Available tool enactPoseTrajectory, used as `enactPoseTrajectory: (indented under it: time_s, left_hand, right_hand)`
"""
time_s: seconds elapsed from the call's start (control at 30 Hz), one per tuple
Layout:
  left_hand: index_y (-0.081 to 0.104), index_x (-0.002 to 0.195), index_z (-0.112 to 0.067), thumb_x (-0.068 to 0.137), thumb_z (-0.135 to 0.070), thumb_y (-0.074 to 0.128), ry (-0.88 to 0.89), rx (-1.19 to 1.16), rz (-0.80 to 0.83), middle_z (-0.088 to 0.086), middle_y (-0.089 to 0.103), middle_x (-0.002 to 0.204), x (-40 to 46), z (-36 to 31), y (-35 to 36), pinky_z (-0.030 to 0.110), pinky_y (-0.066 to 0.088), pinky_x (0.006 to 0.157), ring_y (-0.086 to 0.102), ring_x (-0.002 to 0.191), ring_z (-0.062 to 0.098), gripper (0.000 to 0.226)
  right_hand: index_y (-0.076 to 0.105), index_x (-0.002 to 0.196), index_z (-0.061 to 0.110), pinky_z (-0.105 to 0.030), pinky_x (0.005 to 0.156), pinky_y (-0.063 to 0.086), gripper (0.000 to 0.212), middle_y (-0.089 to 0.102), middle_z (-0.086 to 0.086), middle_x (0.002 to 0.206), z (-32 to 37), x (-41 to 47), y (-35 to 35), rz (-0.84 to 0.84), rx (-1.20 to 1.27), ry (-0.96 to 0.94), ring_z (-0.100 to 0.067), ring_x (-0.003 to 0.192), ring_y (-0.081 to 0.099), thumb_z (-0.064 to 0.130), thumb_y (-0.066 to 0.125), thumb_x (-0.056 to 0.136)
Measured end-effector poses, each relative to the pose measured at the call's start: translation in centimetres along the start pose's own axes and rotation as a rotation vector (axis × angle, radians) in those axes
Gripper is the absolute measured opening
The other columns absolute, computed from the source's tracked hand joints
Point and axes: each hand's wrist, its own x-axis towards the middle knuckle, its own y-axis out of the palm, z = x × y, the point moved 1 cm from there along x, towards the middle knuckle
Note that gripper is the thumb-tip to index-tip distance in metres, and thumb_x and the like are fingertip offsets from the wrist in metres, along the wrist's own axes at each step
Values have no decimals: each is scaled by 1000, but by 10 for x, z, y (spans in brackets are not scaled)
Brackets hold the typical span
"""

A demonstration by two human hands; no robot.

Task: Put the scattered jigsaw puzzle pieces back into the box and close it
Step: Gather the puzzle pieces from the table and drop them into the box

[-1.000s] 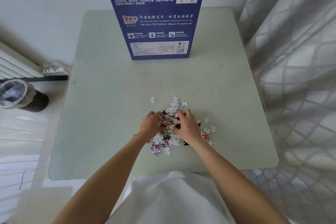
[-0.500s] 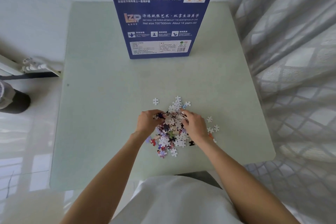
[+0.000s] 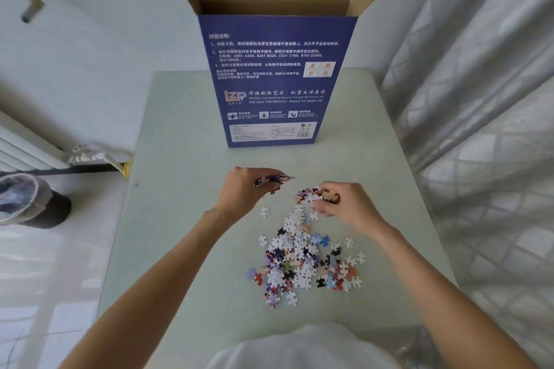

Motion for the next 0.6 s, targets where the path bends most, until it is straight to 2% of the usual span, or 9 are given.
enactPoseTrajectory:
  time_s: [0.07,0.13,0.2,0.33,0.43,0.5,0.57,0.6]
  left_hand:
    - [72,101,-18,82,-11,69,104,1,-88,-6,72,88,16,-20,-28,22,53,64,63,75,7,20]
    - [71,104,-17,81,-12,69,151,-7,-176,-4,71,97,31,-33,-51,23,52,69,64,86,12,23]
    - [70,106,-17,82,-15,69,157,-16,-242,-5,69,103,46,-43,-73,20,51,73,64,94,13,24]
    - [70,106,-21,84,-18,67,209,-29,-317,-13,64,97,70,-60,-110,12,51,72,61,90,6,23]
    - [69,108,-21,85,-20,66,242,-12,-407,-13,65,94,95,-73,-140,3,46,65,62,80,5,24]
    - [70,106,-25,85,-20,67,281,-46,-478,-10,70,89,117,-81,-160,10,49,62,64,71,9,22]
    - [69,101,-32,85,-18,67,312,-98,-530,-11,71,82,138,-87,-175,25,52,62,65,67,19,22]
    - [69,101,-32,84,-17,67,316,-108,-546,-13,70,81,149,-88,-181,28,52,64,66,68,19,23]
  right_hand:
    - [64,96,19,-39,74,57,16,72,-5,83,28,9,-32,-39,95,-103,-17,69,70,21,70,81]
    - [63,88,24,-36,69,58,14,71,-6,80,58,19,-61,-74,209,-206,-20,73,70,14,70,81]
    - [63,90,25,-29,64,56,18,70,-9,85,93,32,-92,-121,304,-296,-20,74,70,10,68,82]
    - [62,94,22,-33,66,57,13,70,-5,91,150,70,-145,-222,334,-420,-18,77,70,15,67,83]
    - [59,98,16,-30,65,58,14,69,-12,99,180,108,-173,-286,377,-467,-18,76,70,13,65,85]
    - [58,97,18,-33,67,58,12,69,-11,98,192,137,-182,-353,257,-495,-18,75,70,15,64,86]
    - [60,102,17,-40,74,56,16,69,-7,98,195,160,-183,-416,-13,-497,-22,78,68,22,63,88]
    - [60,107,17,-40,76,53,20,68,-6,102,196,167,-183,-428,-191,-498,-24,84,66,25,61,89]
